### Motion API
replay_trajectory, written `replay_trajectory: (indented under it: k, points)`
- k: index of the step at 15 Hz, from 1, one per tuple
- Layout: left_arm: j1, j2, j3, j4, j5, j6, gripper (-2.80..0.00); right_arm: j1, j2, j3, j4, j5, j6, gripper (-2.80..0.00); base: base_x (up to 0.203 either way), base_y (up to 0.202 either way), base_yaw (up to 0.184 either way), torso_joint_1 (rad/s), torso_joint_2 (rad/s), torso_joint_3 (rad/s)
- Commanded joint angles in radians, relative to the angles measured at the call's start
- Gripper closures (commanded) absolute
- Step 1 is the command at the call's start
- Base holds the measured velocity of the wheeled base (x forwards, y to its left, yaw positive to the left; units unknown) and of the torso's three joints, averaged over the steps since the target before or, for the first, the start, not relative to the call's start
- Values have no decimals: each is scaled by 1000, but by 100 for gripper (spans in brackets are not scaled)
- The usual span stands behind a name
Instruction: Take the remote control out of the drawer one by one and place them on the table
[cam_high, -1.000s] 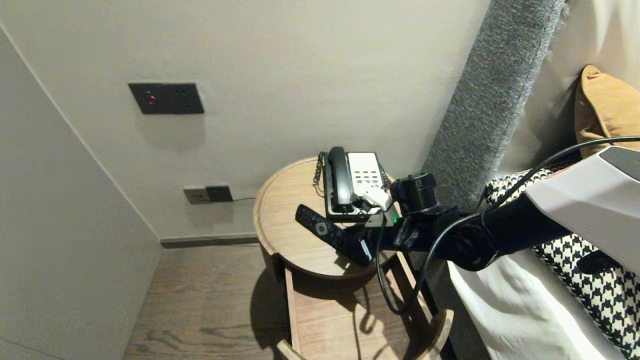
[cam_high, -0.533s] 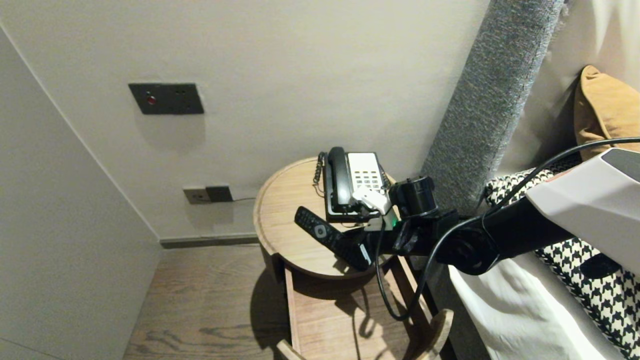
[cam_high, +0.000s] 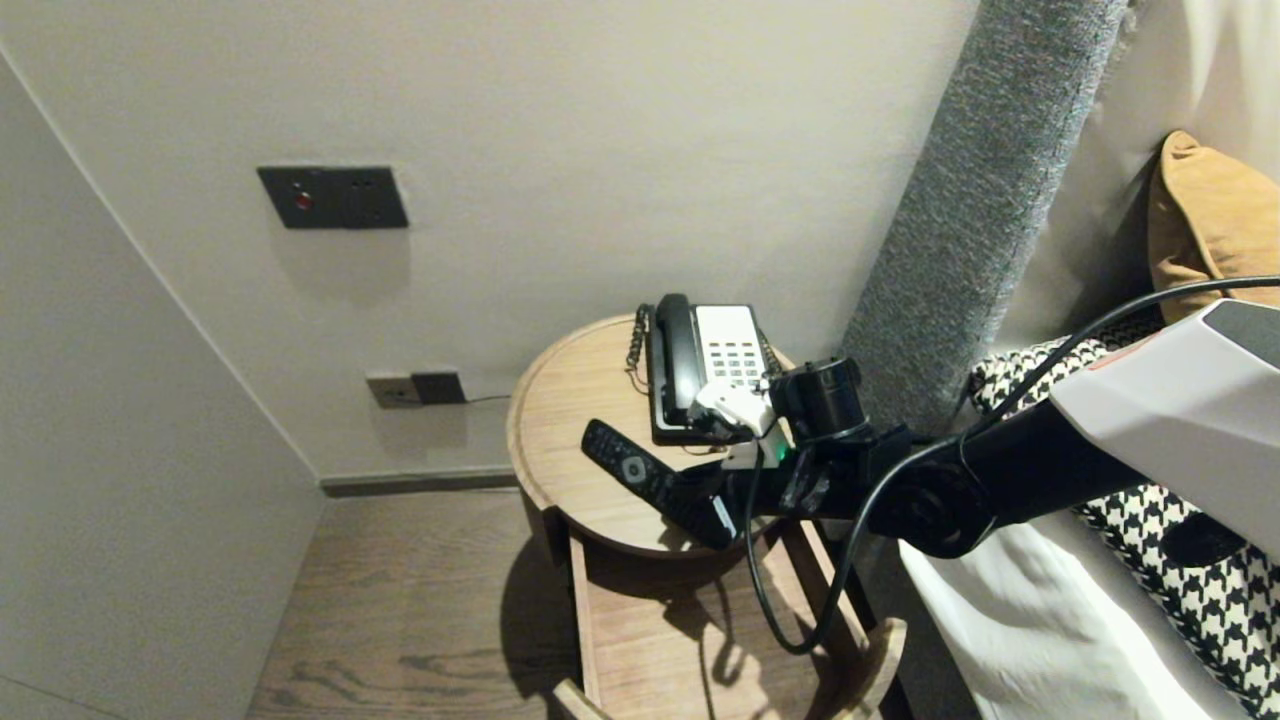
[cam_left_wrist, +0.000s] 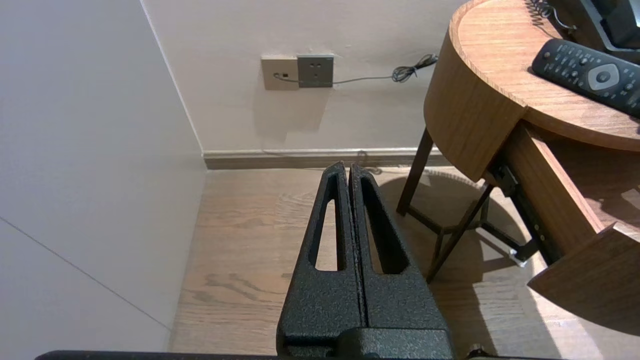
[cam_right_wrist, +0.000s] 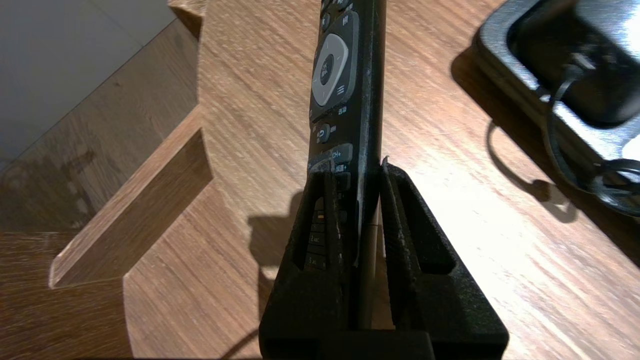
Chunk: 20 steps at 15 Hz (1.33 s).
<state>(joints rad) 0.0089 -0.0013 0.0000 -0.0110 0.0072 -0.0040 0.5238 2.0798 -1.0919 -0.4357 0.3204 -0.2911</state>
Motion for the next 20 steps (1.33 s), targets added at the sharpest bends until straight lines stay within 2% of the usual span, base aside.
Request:
replay_trajectory:
  k: [1,7,8,20]
  points:
    - [0,0,0,-1,0,-1,0,4,3,5,-1,2,-2,0,0,0,0,0,0,0]
    - [0,0,0,-1,0,-1,0,14,5,15,-3,-5,-3,0,0,0,0,0,0,0]
    - [0,0,0,-1,0,-1,0,15,5,15,-3,-9,-3,-280,0,0,0,0,0,0]
    - [0,0,0,-1,0,-1,0,2,-71,32,-7,-9,-7,-280,0,0,0,0,0,0]
